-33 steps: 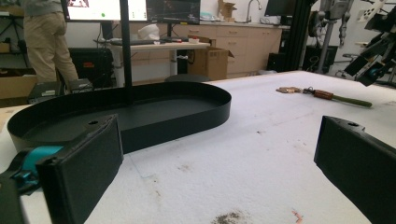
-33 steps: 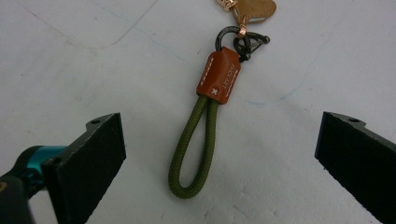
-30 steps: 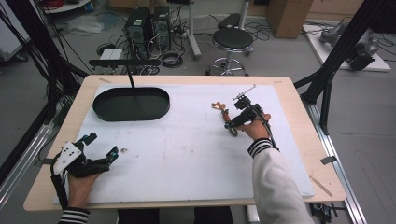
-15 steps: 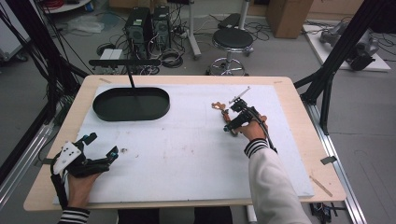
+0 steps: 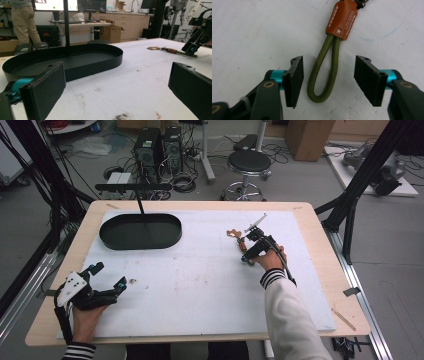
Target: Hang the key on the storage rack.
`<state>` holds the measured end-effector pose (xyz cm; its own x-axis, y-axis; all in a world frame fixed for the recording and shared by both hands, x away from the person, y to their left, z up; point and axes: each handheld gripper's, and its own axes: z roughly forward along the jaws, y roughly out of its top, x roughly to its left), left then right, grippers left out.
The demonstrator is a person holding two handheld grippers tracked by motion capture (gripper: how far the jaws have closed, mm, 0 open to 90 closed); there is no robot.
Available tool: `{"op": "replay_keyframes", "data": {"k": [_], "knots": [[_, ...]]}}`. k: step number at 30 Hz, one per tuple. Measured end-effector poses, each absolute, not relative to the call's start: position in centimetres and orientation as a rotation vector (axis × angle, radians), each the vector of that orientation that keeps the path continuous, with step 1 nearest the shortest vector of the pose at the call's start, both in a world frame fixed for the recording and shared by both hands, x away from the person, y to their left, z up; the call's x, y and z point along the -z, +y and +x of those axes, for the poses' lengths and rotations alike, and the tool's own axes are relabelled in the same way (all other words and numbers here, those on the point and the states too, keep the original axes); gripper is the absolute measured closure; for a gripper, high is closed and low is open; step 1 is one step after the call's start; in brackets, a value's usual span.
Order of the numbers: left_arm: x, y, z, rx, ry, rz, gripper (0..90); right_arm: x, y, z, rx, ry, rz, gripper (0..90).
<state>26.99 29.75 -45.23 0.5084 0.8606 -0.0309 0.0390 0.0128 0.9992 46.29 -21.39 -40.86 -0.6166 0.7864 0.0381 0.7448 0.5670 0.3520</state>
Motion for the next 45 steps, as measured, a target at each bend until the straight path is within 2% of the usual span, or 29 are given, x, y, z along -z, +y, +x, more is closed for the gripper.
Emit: {"op": "replay_keyframes", "data": {"k": [18, 19, 22, 24, 39, 45], "knots": [[45.2, 29.7, 27.0, -0.775, 0.845, 1.421, 1.7, 41.0, -21.8, 46.5, -0.487, 2.682, 1.362, 56.4], [45.2, 29.7, 27.0, -0.776, 0.845, 1.421, 1.7, 41.0, -21.8, 46.5, -0.472, 2.678, 1.347, 63.8], [45.2, 29.8, 27.0, -0.775, 0.845, 1.421, 1.7, 40.9, -21.8, 46.5, -0.455, 2.675, 1.334, 68.2], [45.2, 29.8, 27.0, -0.776, 0.845, 1.422, 1.7, 40.9, -21.7, 46.5, -0.439, 2.675, 1.32, 77.2], [45.2, 29.7, 27.0, -0.772, 0.845, 1.421, 1.7, 40.8, -21.6, 46.4, -0.432, 2.685, 1.265, 79.5], [45.2, 29.8, 27.1, -0.767, 0.846, 1.426, 1.7, 39.9, -21.8, 46.1, -0.535, 2.684, 1.23, 79.7]]}}
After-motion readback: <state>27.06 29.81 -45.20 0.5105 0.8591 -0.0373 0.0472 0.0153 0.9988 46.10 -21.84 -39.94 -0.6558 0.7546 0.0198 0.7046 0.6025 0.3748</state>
